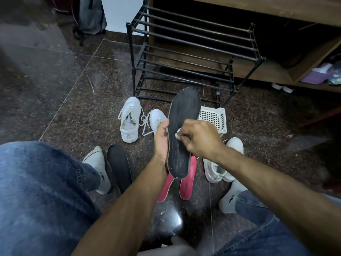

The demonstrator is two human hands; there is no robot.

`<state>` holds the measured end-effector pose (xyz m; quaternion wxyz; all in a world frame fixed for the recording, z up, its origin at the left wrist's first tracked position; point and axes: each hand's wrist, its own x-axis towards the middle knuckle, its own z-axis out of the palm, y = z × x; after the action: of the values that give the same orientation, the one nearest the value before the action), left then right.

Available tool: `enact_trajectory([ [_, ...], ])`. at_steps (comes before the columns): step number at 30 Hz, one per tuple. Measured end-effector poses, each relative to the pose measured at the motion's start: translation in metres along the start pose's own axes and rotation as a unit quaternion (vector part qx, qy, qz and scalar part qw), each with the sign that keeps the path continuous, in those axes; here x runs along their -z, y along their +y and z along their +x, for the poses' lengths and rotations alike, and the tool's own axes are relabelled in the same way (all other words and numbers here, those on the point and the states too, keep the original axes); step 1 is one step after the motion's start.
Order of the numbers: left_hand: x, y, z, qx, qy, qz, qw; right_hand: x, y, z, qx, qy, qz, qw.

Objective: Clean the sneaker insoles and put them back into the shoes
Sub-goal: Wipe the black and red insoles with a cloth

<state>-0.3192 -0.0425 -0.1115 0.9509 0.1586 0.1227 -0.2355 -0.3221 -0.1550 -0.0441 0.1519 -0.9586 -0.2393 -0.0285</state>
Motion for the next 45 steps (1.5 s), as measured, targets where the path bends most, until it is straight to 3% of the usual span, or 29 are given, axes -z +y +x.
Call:
enact_trajectory([
  [4,0.005,0.011,-0.002,0.029,-0.054,-0.022,0.998,-0.008,-0.027,-0.044,0.08,-0.06,0.085,0.991],
  [8,0.01,0.014,0.0,0.037,-0.087,-0.023,0.995,-0.007,-0.021,-0.051,0.11,-0.072,0.053,0.99],
  [10,0.002,0.015,0.0,0.027,-0.086,-0.036,0.995,-0.005,-0.012,-0.036,0.079,-0.037,0.015,0.996],
  [13,-0.001,0.018,0.0,0.018,-0.093,-0.019,0.995,-0.005,-0.005,-0.022,-0.002,0.034,0.057,0.998],
  [16,0.008,0.018,-0.001,0.009,-0.094,-0.036,0.995,-0.013,-0.021,-0.037,0.038,-0.013,0.116,0.992],
  [19,0.013,0.018,-0.001,0.005,-0.096,-0.051,0.994,-0.011,-0.031,-0.048,0.078,-0.04,0.084,0.993],
  [23,0.009,0.008,-0.004,0.004,-0.042,-0.013,0.999,-0.001,-0.011,-0.003,0.003,-0.002,-0.027,1.0],
  [26,0.007,0.006,-0.006,0.02,-0.019,0.015,1.0,0.004,-0.004,0.018,-0.062,-0.009,-0.048,0.997],
  [28,0.01,0.008,-0.005,0.009,-0.017,0.006,1.0,0.002,-0.009,0.008,-0.024,-0.012,-0.015,1.0],
  [30,0.012,0.009,-0.006,0.002,-0.023,0.003,1.0,-0.005,-0.019,-0.017,0.054,-0.057,0.011,0.997],
  [32,0.015,0.005,-0.006,0.024,-0.026,0.002,0.999,-0.006,-0.021,-0.03,0.078,-0.093,-0.003,0.993],
  [38,0.007,-0.006,-0.01,0.076,-0.037,0.039,0.996,0.005,0.013,0.015,-0.052,0.001,-0.04,0.998],
  [42,0.014,0.002,-0.007,0.01,-0.007,0.004,1.0,-0.008,-0.011,-0.023,0.051,-0.057,0.058,0.995],
  [45,0.016,0.0,-0.006,0.027,0.006,0.014,1.0,-0.008,-0.014,-0.038,0.097,-0.079,0.03,0.992],
])
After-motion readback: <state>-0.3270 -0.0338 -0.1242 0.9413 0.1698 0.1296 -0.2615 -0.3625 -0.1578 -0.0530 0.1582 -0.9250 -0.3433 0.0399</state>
